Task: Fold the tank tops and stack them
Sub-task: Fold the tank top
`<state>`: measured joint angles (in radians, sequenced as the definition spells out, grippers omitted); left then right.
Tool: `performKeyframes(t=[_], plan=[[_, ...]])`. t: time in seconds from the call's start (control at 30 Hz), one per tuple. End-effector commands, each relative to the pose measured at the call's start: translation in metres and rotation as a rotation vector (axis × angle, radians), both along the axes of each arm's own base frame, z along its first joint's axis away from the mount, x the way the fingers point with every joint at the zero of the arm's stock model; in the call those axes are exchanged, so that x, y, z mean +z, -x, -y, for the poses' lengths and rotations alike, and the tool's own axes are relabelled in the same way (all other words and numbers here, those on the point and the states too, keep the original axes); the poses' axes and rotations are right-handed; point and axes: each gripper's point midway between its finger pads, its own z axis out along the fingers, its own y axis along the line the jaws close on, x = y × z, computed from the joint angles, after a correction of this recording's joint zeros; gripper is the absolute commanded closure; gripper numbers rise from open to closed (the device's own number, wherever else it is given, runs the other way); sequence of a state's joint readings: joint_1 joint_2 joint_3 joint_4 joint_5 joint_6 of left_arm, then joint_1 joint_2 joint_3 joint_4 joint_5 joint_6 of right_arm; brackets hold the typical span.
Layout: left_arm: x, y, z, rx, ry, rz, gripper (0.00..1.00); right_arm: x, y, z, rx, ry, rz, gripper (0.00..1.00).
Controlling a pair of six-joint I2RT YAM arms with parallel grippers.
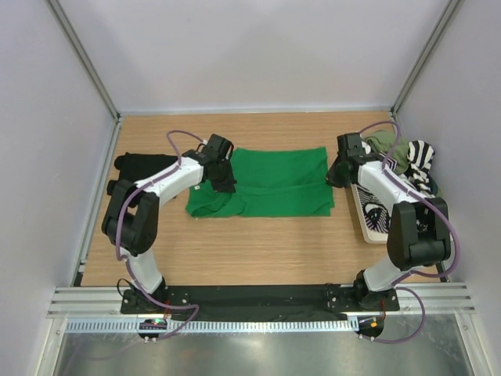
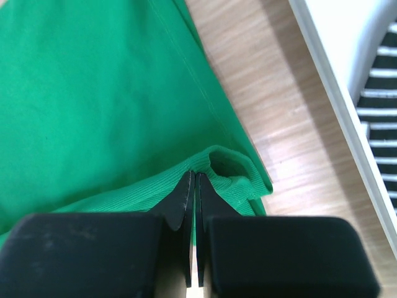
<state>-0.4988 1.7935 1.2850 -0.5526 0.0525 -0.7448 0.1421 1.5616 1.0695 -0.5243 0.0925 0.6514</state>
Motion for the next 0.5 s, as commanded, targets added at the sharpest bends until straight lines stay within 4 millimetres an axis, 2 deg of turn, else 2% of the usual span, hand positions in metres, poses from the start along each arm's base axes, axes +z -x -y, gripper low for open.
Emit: performKeyframes(t=[0.0, 0.3, 0.47], plan=[[0.018, -0.015, 0.003, -0.020, 0.017, 0.034, 1.00, 0.015, -0.024, 0.006, -0.010, 0.006, 0.068, 0.96], [0.017, -0.035, 0.004, -0.015, 0.003, 0.031, 1.00, 0.006, -0.037, 0.011, -0.018, -0.018, 0.064, 0.97], [0.014, -0.045, 0.001, -0.006, -0.003, 0.029, 1.00, 0.007, -0.047, 0.013, -0.024, -0.016, 0.071, 0.96]])
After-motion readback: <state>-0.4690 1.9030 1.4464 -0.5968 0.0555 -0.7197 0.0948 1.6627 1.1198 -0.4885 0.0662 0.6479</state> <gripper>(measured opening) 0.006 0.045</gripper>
